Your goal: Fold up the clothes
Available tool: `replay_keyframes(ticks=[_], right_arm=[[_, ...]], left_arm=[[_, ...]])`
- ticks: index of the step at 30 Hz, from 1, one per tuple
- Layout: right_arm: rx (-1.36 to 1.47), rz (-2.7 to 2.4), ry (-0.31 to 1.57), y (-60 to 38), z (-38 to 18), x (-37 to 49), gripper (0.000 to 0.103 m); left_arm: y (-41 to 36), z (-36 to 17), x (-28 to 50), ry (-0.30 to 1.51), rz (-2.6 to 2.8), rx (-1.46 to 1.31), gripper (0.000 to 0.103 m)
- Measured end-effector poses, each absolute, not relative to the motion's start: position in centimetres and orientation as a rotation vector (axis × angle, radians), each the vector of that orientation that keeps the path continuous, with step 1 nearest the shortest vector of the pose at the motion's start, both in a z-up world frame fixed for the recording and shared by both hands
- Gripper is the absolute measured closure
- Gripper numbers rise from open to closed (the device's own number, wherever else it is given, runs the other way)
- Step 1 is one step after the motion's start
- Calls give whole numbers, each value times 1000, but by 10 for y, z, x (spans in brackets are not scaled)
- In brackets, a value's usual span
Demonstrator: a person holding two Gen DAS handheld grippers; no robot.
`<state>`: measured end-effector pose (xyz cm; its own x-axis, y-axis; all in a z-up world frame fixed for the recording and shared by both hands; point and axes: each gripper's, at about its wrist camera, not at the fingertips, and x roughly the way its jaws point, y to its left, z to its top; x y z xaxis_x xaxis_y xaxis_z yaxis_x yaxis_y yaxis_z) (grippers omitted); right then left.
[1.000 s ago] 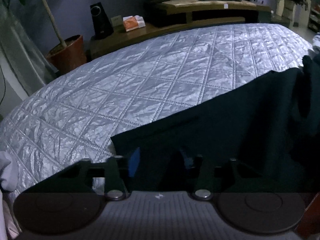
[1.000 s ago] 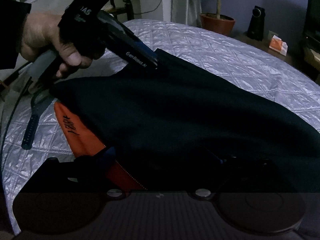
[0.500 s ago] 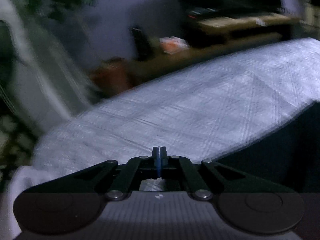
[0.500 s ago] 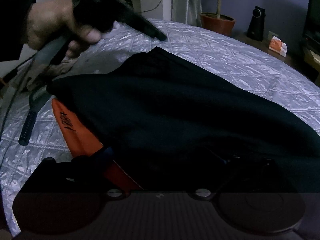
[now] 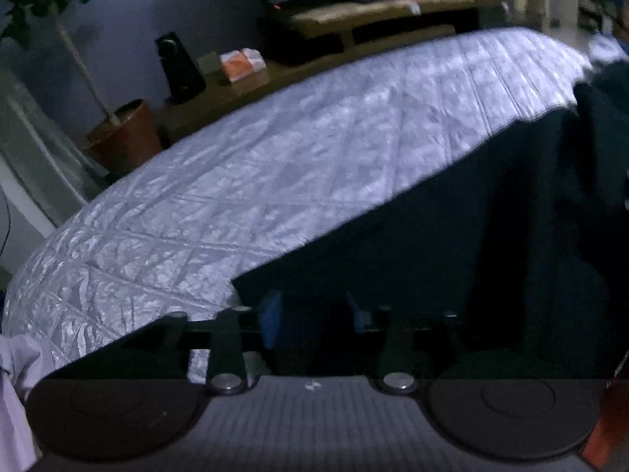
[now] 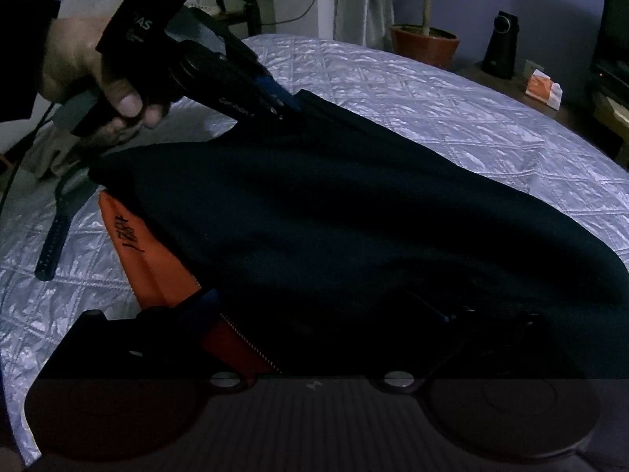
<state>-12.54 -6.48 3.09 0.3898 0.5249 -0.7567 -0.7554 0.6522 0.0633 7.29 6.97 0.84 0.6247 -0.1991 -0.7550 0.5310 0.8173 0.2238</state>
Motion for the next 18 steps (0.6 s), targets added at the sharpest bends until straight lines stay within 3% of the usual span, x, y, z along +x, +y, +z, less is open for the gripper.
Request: replay_keyframes(ticks=[4,10,12,13,14,16,18], right_arm=[[-320,833,830,-64,30,-126,0],[-325,834,825,-64,30,-126,0],[-327,835,824,-64,29,-126,0],[-327,835,823,-64,29,-126,0],[-327,835,823,-64,29,-126,0],[-327,836,822,-64,29,-126,0],[-329,835,820,-63,29,-127,0]], left_arm=[[75,15,76,761,-444,419,56],[67,9,67,802,-513,442,31],[68,7,67,789,-494,445,17],[71,6,69,795,-487,428,16],[73,5,72,801,-479,411,15],[77,4,78,821,-492,365,24],[76,8,75,804,-494,377,50]])
